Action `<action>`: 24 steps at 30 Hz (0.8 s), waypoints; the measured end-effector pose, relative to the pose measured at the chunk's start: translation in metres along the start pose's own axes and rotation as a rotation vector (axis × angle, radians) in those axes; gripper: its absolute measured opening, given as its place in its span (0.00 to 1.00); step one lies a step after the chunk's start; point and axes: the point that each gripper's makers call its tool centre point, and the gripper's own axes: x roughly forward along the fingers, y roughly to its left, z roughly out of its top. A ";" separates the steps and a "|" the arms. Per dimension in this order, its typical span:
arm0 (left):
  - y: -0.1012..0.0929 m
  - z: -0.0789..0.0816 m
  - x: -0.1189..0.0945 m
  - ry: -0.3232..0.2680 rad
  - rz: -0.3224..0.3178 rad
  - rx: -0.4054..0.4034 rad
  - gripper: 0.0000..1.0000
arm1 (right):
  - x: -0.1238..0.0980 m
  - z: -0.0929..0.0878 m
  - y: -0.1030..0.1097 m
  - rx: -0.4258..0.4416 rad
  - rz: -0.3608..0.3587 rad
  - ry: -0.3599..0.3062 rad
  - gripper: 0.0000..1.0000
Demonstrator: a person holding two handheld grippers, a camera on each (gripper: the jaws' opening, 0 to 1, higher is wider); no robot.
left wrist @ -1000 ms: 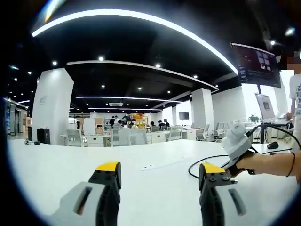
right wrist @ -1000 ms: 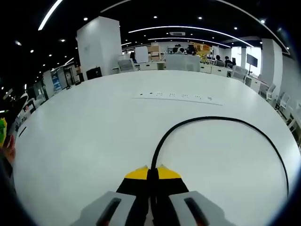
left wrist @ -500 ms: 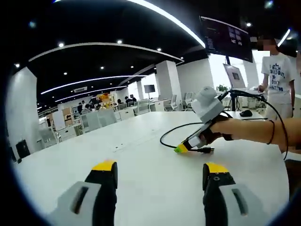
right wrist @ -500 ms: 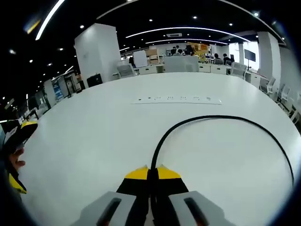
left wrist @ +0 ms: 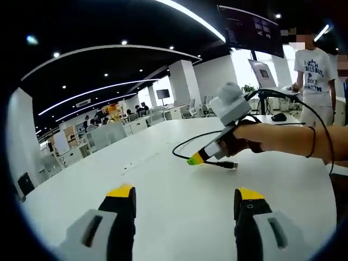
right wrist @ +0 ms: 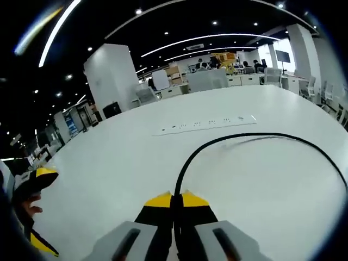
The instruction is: Find the data cable on the table. Grasp the USB connector end of the cable and insert it into the USB port on the table
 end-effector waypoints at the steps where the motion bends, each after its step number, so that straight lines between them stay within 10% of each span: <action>1: -0.002 0.001 0.001 0.000 0.001 0.003 0.73 | -0.001 0.003 0.001 0.010 0.003 -0.013 0.05; 11: -0.015 0.012 0.022 -0.050 0.036 0.050 0.68 | -0.020 0.056 0.011 0.186 0.073 -0.214 0.05; 24: -0.027 0.056 0.049 -0.272 0.178 0.288 0.57 | -0.045 0.118 0.062 0.238 0.178 -0.336 0.05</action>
